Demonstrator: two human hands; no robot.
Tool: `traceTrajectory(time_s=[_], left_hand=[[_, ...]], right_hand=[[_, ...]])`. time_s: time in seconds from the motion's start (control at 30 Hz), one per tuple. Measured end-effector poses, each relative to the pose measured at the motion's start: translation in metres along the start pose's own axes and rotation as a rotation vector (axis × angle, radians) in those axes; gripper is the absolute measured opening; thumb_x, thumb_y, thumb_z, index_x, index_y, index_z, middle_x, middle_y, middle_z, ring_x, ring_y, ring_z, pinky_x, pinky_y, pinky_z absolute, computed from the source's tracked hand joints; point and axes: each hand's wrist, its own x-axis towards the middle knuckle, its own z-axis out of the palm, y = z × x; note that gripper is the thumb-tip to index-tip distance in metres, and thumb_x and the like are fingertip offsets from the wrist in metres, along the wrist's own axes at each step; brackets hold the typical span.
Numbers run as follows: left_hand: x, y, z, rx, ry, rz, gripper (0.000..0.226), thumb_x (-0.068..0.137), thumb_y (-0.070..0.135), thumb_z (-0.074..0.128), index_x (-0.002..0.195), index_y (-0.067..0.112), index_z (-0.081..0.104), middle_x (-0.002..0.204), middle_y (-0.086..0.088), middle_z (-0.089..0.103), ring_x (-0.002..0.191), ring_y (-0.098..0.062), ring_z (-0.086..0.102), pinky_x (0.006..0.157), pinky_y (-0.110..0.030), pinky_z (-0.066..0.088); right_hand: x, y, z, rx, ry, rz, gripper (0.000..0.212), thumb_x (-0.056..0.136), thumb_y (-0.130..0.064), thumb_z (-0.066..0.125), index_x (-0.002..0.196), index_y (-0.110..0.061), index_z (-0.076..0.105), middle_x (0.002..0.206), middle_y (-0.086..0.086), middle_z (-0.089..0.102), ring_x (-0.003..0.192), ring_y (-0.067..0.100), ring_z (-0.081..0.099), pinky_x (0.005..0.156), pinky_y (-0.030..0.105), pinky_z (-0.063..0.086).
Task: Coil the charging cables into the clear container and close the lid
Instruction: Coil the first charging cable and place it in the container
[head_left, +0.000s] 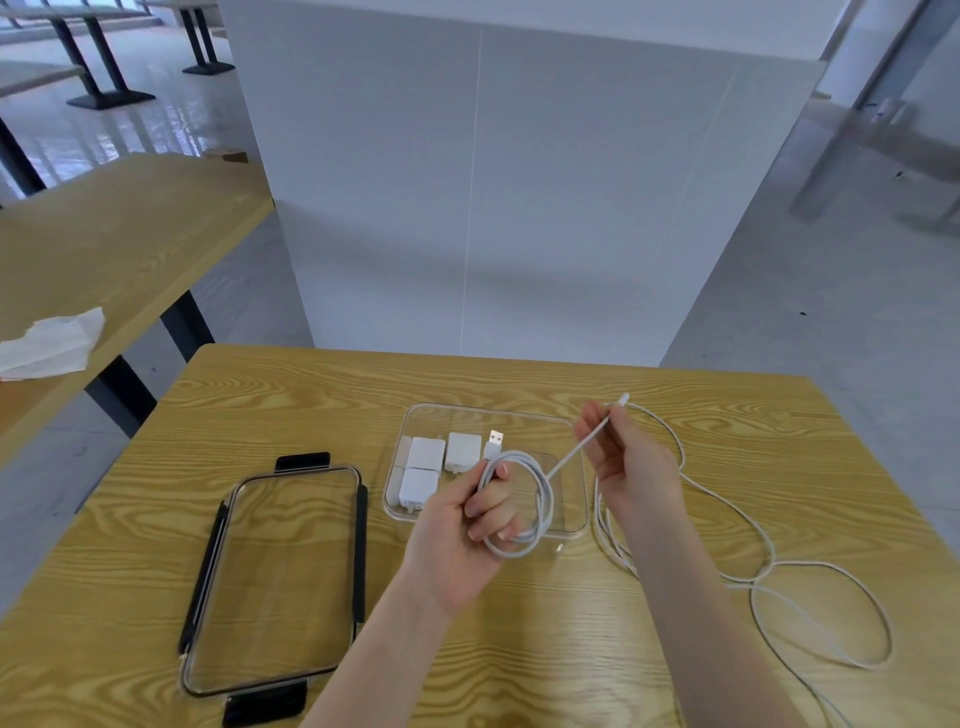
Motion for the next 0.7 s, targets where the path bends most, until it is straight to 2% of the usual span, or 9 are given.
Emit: traceTrajectory(time_s=[0.13,0.23,0.3,0.4,0.5,0.6,0.7], left_hand=[[0.002,0.01,-0.004,0.049,0.045,0.046,0.035,0.096,0.021,0.033,0.071,0.006,0.052,0.039,0.007,0.029,0.029,-0.006,0.027,0.038,-0.019,0.028],[0.004,0.012,-0.006,0.065,0.082,0.071,0.035,0.096,0.021,0.032,0.071,0.006,0.051,0.039,0.007,0.029,0.029,-0.006,0.026,0.038,-0.019,0.027],[0.005,0.011,-0.005,0.085,0.093,0.08,0.036,0.097,0.02,0.031,0.07,0.006,0.051,0.038,0.007,0.029,0.028,-0.006,0.026,0.037,-0.019,0.027],[0.006,0.011,-0.005,0.094,0.122,0.115,0.036,0.097,0.021,0.032,0.07,0.007,0.051,0.038,0.008,0.029,0.029,-0.006,0.026,0.038,-0.018,0.026],[0.006,0.015,-0.007,0.147,0.134,0.135,0.036,0.098,0.022,0.032,0.071,0.008,0.051,0.039,0.008,0.029,0.031,-0.006,0.027,0.04,-0.018,0.028],[0.006,0.014,-0.008,0.325,0.18,0.16,0.035,0.098,0.023,0.036,0.072,0.007,0.053,0.043,0.005,0.035,0.036,-0.007,0.033,0.046,-0.019,0.032],[0.008,0.006,-0.005,0.569,0.214,0.232,0.038,0.099,0.025,0.037,0.072,0.006,0.057,0.045,0.002,0.041,0.045,-0.011,0.047,0.064,-0.026,0.044]], right_hand=[[-0.015,-0.007,0.004,-0.2,-0.258,-0.103,0.01,0.085,-0.016,0.058,0.082,-0.011,0.067,0.073,0.001,0.072,0.065,0.011,0.067,0.066,0.025,0.058],[-0.028,-0.003,0.006,-0.626,-0.429,-0.253,0.01,0.077,-0.015,0.066,0.083,-0.017,0.074,0.083,-0.003,0.074,0.086,0.01,0.067,0.081,0.021,0.054],[-0.032,0.002,0.008,-0.947,-0.533,-0.354,0.014,0.079,-0.011,0.069,0.084,-0.023,0.076,0.086,-0.005,0.072,0.089,0.006,0.063,0.081,0.015,0.047],[-0.029,0.007,0.007,-1.304,-0.529,-0.46,0.013,0.075,-0.021,0.075,0.081,-0.032,0.076,0.08,-0.009,0.064,0.082,0.003,0.056,0.075,0.017,0.041],[-0.029,0.01,0.006,-1.372,-0.503,-0.526,0.01,0.073,-0.023,0.077,0.081,-0.028,0.077,0.072,-0.012,0.061,0.078,0.001,0.054,0.072,0.013,0.037],[-0.03,0.011,0.007,-1.393,-0.45,-0.615,0.006,0.073,-0.016,0.077,0.077,-0.021,0.077,0.064,-0.017,0.058,0.074,-0.003,0.053,0.069,0.008,0.037],[-0.028,0.02,0.007,-1.489,-0.449,-0.689,0.002,0.073,-0.016,0.076,0.075,-0.017,0.075,0.059,-0.022,0.05,0.07,-0.004,0.052,0.065,0.009,0.035]])
